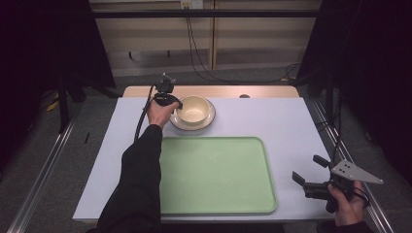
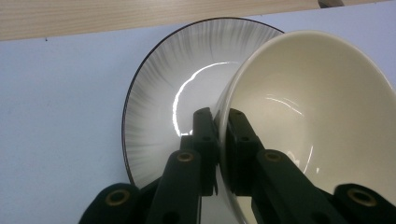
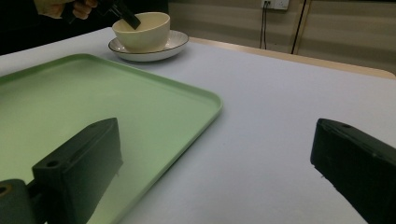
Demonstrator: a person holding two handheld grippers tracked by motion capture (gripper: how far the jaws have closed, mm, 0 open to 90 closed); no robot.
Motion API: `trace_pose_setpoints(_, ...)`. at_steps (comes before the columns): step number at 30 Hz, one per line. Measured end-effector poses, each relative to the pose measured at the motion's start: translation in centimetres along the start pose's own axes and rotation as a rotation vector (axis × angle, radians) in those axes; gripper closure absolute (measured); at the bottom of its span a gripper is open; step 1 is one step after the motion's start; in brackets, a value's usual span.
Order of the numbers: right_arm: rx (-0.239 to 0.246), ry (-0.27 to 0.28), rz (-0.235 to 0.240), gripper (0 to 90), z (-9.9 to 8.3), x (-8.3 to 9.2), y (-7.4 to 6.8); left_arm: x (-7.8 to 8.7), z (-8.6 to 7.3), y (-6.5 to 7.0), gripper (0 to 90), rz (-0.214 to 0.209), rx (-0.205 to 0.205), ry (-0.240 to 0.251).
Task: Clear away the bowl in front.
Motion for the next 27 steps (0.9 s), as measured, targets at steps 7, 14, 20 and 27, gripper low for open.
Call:
trace_pose_setpoints(7,0.001,0.001,0.000,1.3,0.0,0.0,0.0,0.6,0.1,-0.1,84.0,-0.004,-0.005,-0.003)
trace_pose_setpoints(14,-0.002,-0.004,-0.001,1.3,0.0,-0.1,0.0,1.3,0.3,0.4,84.1,-0.032,-0.013,0.016)
trace_pose_setpoints(20,-0.001,-0.004,-0.001,1.3,0.0,-0.1,0.0,1.9,0.4,0.7,84.1,-0.064,-0.019,0.014)
trace_pose_setpoints(27,-0.001,-0.005,0.001,1.3,0.0,-0.1,0.0,2.6,0.6,1.1,84.1,-0.089,-0.032,0.022)
Point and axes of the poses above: each handheld gripper's, and its own axes: x roughly backward along the jaws, z roughly out of its top, y roughly to its right, the point moved 4 cm from there along -x, roughly forward along the jaws, and after that the axes turned 10 degrees about -x, right-handed, at the moved point
